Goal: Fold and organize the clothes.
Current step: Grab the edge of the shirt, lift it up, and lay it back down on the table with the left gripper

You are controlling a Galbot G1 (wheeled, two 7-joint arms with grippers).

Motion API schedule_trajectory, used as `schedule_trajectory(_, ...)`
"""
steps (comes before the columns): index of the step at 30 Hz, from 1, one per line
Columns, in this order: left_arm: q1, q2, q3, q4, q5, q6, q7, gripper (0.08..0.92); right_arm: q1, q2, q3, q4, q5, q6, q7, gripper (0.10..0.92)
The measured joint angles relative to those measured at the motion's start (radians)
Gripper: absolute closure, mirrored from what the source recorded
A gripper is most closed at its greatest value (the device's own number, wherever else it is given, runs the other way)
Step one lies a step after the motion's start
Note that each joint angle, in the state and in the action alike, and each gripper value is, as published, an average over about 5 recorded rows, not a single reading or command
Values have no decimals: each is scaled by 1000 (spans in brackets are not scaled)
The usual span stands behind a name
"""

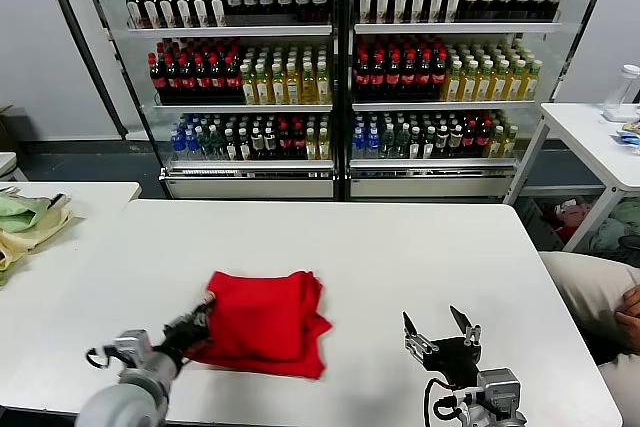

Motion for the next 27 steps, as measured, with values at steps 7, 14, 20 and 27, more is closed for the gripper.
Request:
schedule_trajectory(7, 5, 45, -184, -23, -50, 27, 29, 884, 0, -1, -1, -5, 0, 0, 0, 203)
schedule_trajectory(14, 18, 107, -375, 1, -68, 41, 99, 884, 4, -1, -2, -11, 0, 0, 0, 203)
schedule_trajectory(20, 10, 159, -450, 23, -51, 45, 155, 884, 2, 0, 1, -11, 1, 0, -1, 203)
schedule_trajectory(27, 7, 140, -349, -40, 7, 47, 167, 884, -2, 5, 7, -11, -2, 0, -2, 203)
